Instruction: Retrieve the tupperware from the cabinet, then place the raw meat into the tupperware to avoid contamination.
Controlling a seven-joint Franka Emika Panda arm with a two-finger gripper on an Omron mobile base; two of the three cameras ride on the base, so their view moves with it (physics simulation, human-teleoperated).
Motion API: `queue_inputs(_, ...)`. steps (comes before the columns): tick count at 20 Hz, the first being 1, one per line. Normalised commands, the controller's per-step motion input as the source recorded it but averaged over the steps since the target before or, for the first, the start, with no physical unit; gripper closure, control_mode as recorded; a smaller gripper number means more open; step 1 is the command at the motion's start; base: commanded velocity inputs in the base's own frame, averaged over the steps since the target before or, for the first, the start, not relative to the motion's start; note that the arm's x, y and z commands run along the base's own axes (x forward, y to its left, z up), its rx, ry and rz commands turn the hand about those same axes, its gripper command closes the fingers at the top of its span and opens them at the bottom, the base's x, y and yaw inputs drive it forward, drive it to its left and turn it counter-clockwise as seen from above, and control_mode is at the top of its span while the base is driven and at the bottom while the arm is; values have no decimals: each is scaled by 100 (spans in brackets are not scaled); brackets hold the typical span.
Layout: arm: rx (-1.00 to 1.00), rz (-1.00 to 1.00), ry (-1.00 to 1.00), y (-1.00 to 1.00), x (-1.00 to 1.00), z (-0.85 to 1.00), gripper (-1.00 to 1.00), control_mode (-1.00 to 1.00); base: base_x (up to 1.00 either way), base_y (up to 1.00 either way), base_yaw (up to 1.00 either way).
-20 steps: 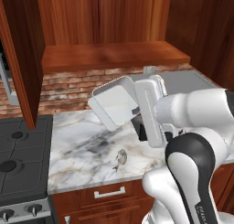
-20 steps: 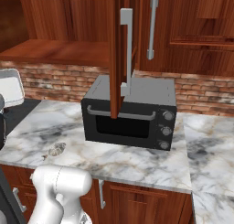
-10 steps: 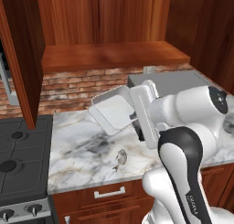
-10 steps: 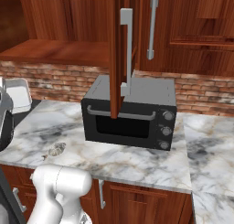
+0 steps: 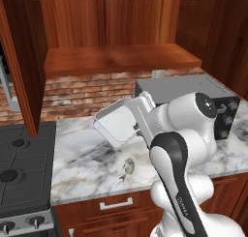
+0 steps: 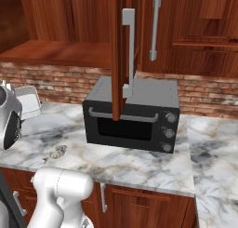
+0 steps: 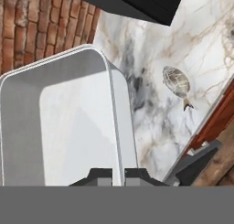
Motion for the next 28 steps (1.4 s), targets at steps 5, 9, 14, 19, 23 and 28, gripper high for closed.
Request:
queue_inputs(5, -12, 0, 3, 0, 50, -48, 100, -100, 0, 0, 0)
queue_inputs(9, -9, 0, 6, 0, 57, -48, 100, -100, 0, 0, 0)
queue_inputs(14, -10, 2, 10, 8, 67, -28, 100, -100, 0, 0, 0)
queue_inputs(19, -11, 3, 16, 24, 56, -37, 100, -100, 0, 0, 0)
queue_inputs(23, -11, 5, 24, 33, 47, -55, 100, -100, 0, 0, 0)
queue_inputs(28, -2, 10, 14, 35, 25, -50, 100, -100, 0, 0, 0)
